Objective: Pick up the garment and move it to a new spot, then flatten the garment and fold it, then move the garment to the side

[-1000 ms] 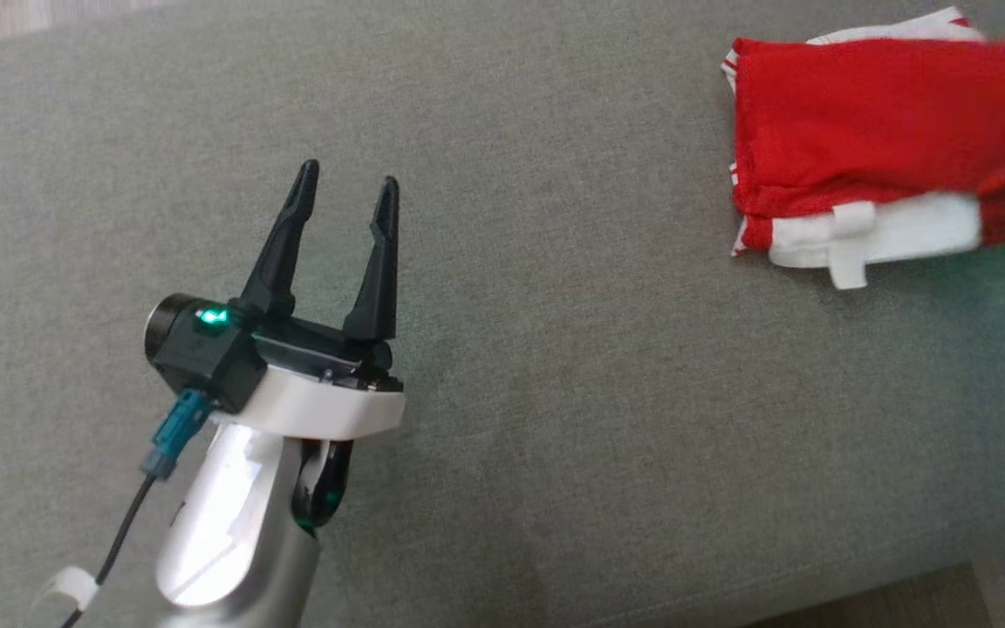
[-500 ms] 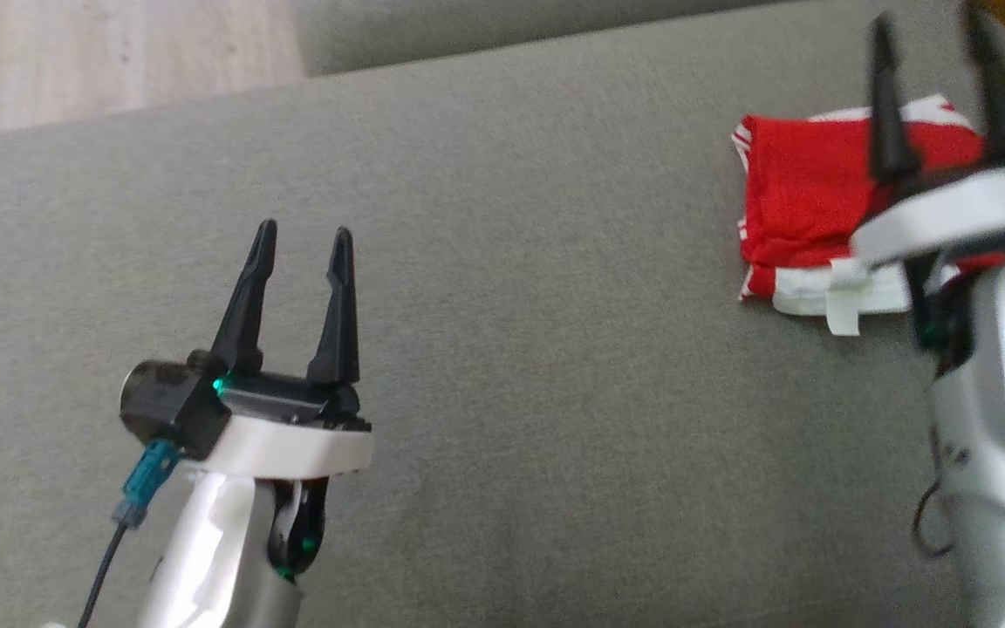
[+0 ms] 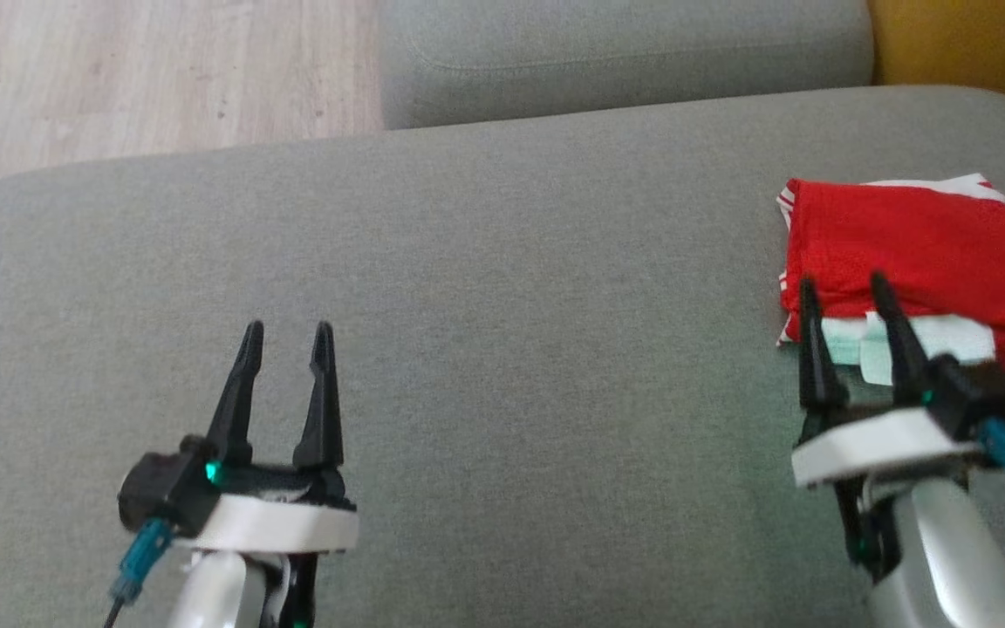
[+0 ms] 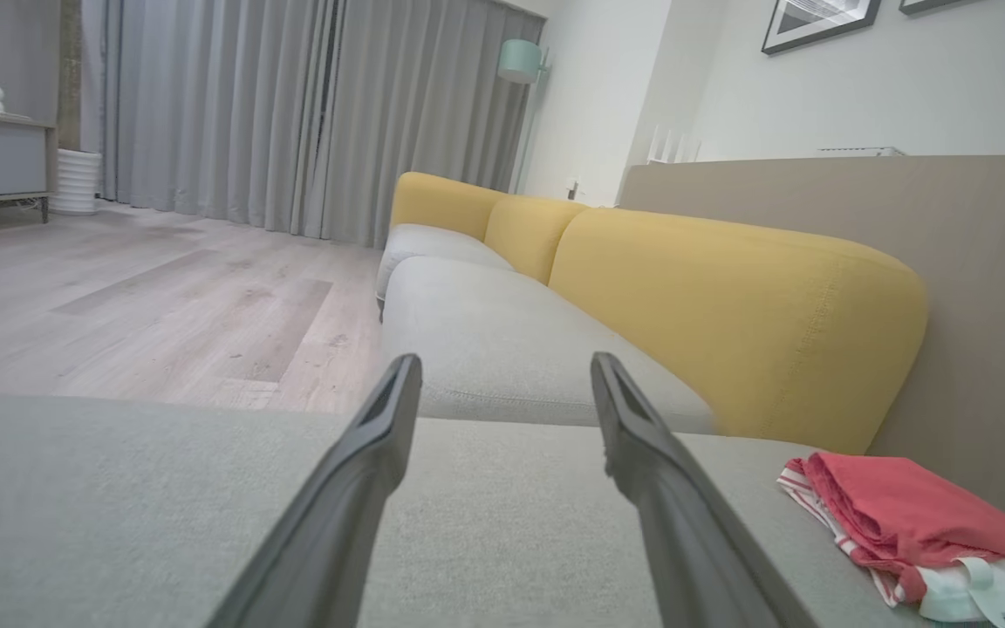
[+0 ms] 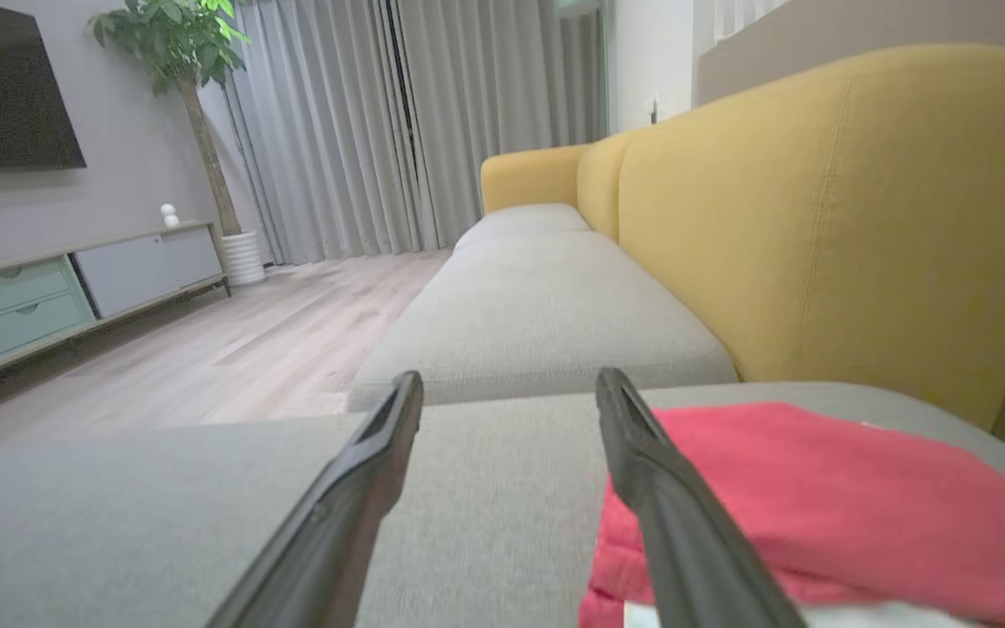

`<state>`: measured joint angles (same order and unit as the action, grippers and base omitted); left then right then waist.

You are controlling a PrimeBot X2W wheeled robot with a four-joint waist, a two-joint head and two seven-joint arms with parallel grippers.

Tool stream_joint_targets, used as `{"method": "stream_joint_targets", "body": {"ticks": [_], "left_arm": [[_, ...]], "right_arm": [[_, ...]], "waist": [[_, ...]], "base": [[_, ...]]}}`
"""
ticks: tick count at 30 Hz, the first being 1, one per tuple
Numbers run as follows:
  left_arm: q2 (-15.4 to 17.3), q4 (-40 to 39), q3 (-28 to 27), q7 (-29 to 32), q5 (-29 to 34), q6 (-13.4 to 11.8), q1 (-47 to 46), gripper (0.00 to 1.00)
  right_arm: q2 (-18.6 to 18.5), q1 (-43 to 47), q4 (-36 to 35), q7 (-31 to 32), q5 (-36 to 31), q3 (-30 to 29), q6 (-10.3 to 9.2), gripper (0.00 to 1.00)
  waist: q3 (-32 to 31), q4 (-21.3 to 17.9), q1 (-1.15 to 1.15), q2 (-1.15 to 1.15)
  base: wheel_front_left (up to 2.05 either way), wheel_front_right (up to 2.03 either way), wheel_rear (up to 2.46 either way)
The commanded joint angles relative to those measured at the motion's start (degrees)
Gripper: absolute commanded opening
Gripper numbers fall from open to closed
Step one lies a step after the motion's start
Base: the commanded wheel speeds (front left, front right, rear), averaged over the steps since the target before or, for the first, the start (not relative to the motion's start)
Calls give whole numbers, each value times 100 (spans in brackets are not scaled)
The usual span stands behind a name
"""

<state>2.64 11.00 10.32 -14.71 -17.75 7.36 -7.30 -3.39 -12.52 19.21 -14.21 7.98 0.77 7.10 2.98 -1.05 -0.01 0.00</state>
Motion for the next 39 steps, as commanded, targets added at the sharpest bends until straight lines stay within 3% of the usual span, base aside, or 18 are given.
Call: {"method": "stream_joint_targets", "body": {"ticks": [1, 11, 34, 35, 39], "left_arm": [[25, -157, -231, -29, -22, -76, -36, 100], [24, -136, -350, -29, -267, -142, 218, 100], [24, 58, -490, -29, -408, -132, 221, 100], [1, 266, -285, 0, -403, -131, 417, 0], [-3, 420, -300, 40, -533, -128, 442, 0]], "right_arm": [[45, 45, -159, -71, 1, 141, 39, 100], [50, 563, -585, -77, 419, 221, 39, 100], [51, 527, -343, -78, 363, 261, 39, 100], [42, 726, -151, -15, 404, 127, -1, 0], [46, 763, -14, 20, 549, 120, 0, 0]], "waist": [[-50, 40, 1, 0], [-161, 57, 1, 0], [-127, -38, 1, 0], [-129, -40, 2, 0], [-131, -38, 2, 0]], "base": [[0, 0, 0], [0, 0, 0], [0, 0, 0], [0, 0, 0], [0, 0, 0]]}}
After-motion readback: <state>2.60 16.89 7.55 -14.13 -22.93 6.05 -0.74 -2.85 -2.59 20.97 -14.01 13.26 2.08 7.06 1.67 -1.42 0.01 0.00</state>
